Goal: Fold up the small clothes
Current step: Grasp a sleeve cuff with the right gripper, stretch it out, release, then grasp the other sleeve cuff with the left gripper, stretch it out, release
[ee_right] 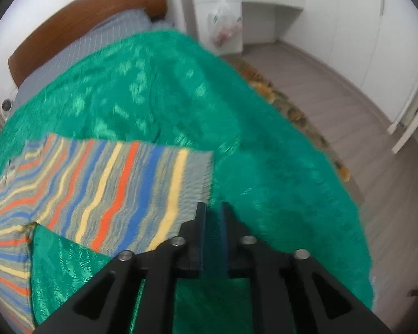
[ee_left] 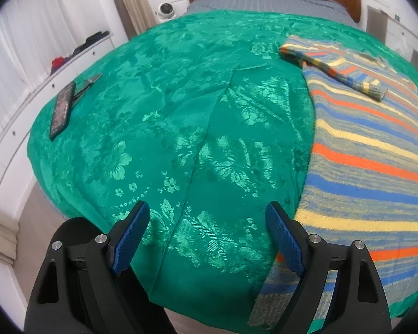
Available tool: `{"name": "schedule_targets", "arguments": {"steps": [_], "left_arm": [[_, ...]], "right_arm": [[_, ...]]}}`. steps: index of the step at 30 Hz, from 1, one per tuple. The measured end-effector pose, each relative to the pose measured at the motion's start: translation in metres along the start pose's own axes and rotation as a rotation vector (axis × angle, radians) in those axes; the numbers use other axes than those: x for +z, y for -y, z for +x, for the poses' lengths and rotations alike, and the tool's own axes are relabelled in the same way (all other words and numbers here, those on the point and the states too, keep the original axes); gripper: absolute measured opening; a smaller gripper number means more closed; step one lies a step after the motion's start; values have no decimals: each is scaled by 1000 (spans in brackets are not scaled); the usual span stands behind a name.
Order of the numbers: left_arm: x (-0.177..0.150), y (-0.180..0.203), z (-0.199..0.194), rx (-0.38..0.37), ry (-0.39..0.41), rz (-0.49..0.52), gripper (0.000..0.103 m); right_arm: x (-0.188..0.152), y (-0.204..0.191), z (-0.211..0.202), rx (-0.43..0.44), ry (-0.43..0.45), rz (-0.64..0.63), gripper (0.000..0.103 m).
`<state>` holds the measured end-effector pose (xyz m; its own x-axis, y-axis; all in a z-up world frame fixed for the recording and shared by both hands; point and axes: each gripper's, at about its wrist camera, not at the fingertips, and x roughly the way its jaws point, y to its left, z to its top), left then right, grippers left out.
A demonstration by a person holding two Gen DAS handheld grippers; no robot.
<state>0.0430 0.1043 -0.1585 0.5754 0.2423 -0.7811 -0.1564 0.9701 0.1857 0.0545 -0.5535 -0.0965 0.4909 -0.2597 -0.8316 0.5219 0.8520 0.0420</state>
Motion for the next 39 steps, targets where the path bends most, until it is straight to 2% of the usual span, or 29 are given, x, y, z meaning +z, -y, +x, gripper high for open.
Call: {"name": "schedule_targets", "arguments": {"steps": [2,4,6,7,8,10,11,12,14,16,18,20,22,23,24,26,27,29,30,31,32,34,35,36,39], "left_arm": [[2,5,-5,-4,14,24,87],[6,11,-11,-11,27,61,87],[17,19,-22,-39,42,100,87],[23,22,-28,-55,57,111,87],[32,24,-35,-75,77,123,87],[57,31,-53,-139,127,161,91],[69,35,-59,-165,146,179,93],[87,43,-66,-208,168,210,97],[109,63,-68,-283,164,274,97],[128,96,-63,-367,145,392,97],[135,140,-48,-409,139,560,97],[136,174,-25,-389,116,681,97],[137,199,3,-365,58,743,84],[138,206,17,-350,24,749,81],[141,211,35,-341,-29,739,79],[142,210,52,-368,-85,708,75],[142,208,57,-398,-107,685,68],[143,205,58,-448,-135,652,46],[141,205,55,-459,-140,654,24],[140,207,52,-454,-137,668,6],[139,206,49,-439,-123,677,6],[149,196,44,-459,-115,620,4],[157,184,43,-475,-110,562,4],[171,165,40,-497,-95,461,4],[205,104,39,-506,-62,207,4]], "right_arm": [[0,-4,-16,30,38,-17,17],[0,-18,-22,113,39,-52,18],[-6,-35,-21,187,11,-93,27],[-12,-40,-19,204,0,-112,37],[-17,-44,-14,211,-12,-124,43],[-27,-46,4,192,-54,-120,43],[-33,-40,9,175,-73,-99,39],[-37,-33,9,175,-63,-68,39],[-42,-27,-5,123,-24,-39,42],[-50,-26,-27,97,34,-45,43],[-61,-29,-46,131,66,-54,44],[-79,-34,-64,171,79,-64,45],[-98,-44,-76,209,82,-79,46],[-108,-49,-81,225,83,-84,46],[-117,-53,-87,242,86,-87,46],[-134,-62,-95,265,96,-93,46],[-142,-64,-101,271,102,-91,47],[-151,-69,-103,278,111,-87,49],[-156,-71,-104,279,112,-84,49],[-159,-73,-104,283,113,-76,49],[-162,-73,-106,287,116,-65,49],[-162,-75,-108,289,131,-48,49],[-162,-76,-109,285,135,-52,49],[-163,-78,-111,280,139,-59,49],[-166,-81,-111,274,142,-74,49]]}}
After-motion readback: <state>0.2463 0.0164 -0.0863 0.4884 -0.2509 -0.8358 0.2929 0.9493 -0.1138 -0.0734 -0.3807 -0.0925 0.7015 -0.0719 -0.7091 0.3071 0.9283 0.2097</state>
